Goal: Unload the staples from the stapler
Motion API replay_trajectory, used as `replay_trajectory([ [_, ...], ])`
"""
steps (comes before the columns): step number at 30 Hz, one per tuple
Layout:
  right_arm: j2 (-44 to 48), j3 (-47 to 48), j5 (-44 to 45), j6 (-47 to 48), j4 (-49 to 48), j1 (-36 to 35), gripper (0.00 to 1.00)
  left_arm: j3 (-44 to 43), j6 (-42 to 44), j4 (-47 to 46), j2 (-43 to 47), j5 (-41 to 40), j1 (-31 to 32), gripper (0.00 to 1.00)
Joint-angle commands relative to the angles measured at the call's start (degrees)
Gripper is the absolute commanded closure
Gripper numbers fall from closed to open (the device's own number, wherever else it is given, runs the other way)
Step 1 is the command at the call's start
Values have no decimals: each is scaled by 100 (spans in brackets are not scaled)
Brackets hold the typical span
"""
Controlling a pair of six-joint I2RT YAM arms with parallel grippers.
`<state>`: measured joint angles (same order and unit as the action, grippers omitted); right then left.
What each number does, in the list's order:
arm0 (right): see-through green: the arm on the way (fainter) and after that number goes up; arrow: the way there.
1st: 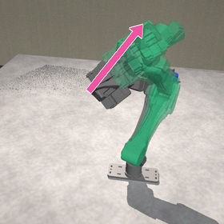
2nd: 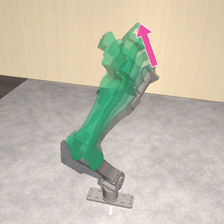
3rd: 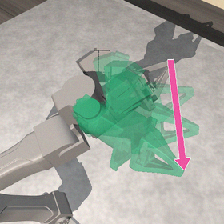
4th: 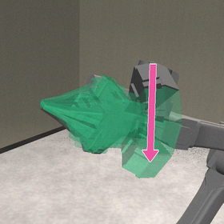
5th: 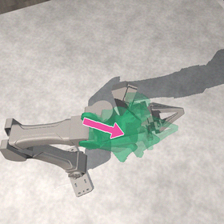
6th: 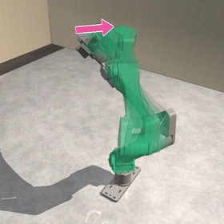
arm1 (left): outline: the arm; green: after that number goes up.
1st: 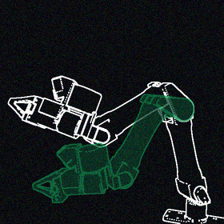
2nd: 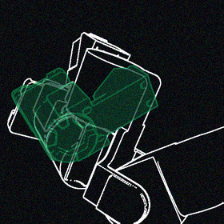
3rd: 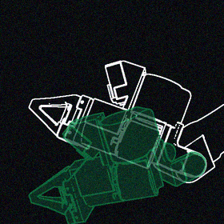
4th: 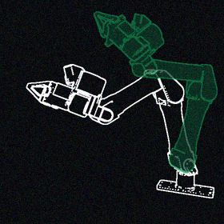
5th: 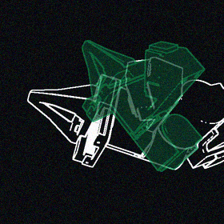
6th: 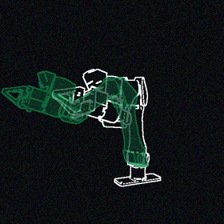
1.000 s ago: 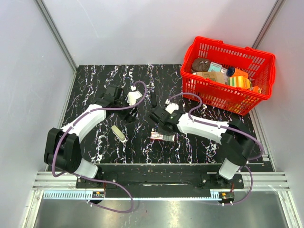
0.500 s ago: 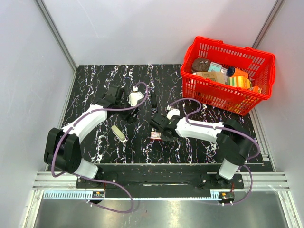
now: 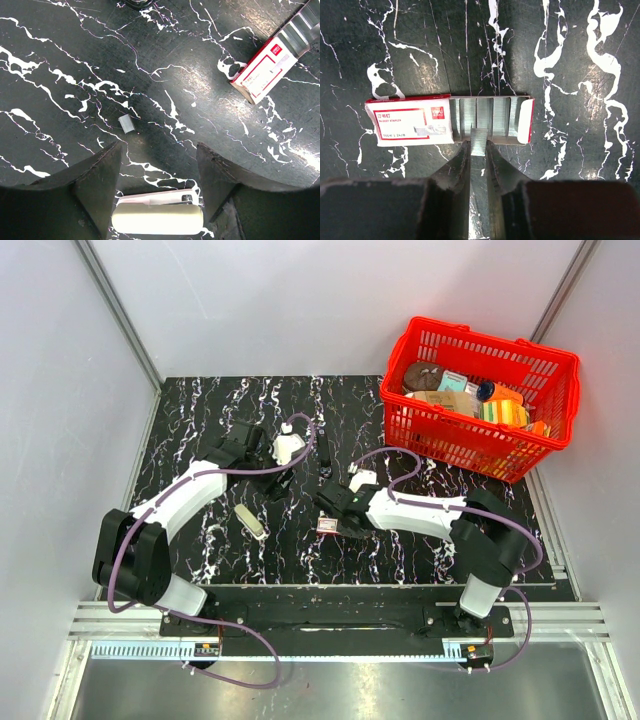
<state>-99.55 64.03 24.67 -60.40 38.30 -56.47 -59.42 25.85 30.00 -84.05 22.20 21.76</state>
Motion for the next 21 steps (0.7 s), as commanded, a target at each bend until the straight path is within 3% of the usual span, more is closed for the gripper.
replay_trajectory([
  [1, -117, 127, 337, 2, -69, -49, 100, 0, -45, -179, 214, -75, 56, 35],
  [21, -197, 110, 293, 160, -289, 101, 100, 62, -88, -231, 196, -75, 83, 35],
])
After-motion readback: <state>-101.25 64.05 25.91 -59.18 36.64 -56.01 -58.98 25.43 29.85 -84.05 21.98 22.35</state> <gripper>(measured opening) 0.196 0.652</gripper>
